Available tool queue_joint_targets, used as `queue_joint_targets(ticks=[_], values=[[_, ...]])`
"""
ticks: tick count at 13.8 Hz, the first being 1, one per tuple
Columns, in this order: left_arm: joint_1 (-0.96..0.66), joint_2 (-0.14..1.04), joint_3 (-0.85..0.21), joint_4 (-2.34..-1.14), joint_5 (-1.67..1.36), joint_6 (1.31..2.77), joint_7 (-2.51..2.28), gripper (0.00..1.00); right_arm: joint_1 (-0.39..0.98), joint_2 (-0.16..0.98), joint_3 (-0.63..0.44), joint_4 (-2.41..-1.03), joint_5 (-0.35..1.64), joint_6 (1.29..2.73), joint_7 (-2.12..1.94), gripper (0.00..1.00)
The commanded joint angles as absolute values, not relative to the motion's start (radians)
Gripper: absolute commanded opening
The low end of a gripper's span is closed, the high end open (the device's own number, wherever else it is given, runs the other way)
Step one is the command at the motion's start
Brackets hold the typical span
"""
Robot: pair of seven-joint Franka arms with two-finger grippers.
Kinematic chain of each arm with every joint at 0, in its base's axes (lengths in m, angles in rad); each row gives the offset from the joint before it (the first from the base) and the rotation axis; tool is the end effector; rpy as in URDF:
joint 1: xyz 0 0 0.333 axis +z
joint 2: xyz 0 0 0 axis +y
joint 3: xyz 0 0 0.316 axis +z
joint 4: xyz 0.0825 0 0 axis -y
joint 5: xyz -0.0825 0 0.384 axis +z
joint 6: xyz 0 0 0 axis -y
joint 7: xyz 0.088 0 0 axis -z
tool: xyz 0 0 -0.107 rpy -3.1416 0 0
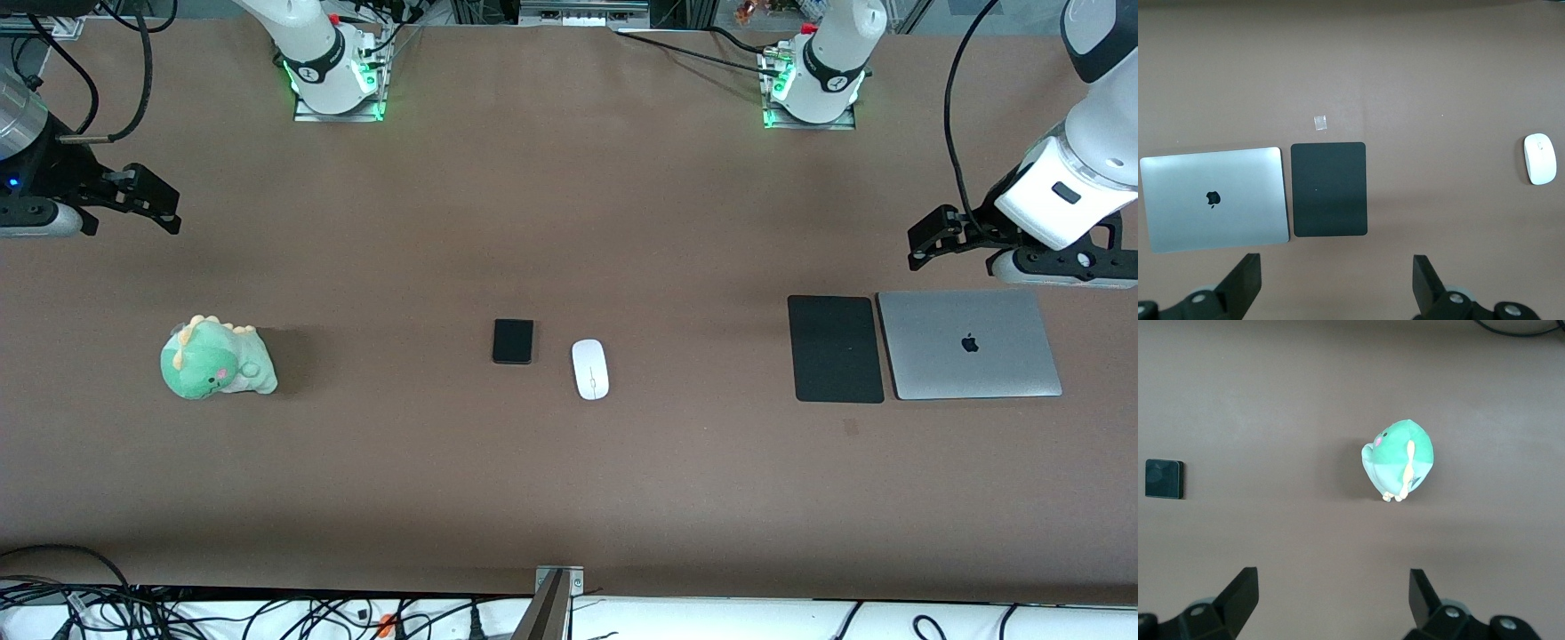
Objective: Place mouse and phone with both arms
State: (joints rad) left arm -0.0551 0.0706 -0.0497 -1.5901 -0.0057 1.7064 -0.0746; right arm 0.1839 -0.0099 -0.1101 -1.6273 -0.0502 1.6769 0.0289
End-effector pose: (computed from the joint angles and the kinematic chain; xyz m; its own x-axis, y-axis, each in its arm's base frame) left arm 0.5840 -0.0610 0.5873 0.9986 -0.0290 0.0450 -0.0296 -0.9995 0.0126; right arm 0.5599 0.0362 0.6128 0.9969 0.0500 0.0607 0.0472 -0.9978 0.0473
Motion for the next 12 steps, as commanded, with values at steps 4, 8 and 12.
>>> queue_joint_targets(ticks=[4, 8, 12], values=[[-0.058, 0.064, -0.049, -1.582, 0.000, 1.690, -0.063, 1.00, 0.183, -0.028, -0.104, -1.624, -0.049, 1.647, 0.037, 1.00], [-0.058, 0.064, -0.049, -1.582, 0.000, 1.687, -0.063, 1.00, 0.183, -0.028, -0.104, -1.624, -0.048, 1.647, 0.037, 1.00], [-0.057, 0.064, -0.049, -1.582, 0.003, 1.689, -0.063, 1.00, 0.183, -0.028, -0.106, -1.624, -0.048, 1.646, 0.035, 1.00]])
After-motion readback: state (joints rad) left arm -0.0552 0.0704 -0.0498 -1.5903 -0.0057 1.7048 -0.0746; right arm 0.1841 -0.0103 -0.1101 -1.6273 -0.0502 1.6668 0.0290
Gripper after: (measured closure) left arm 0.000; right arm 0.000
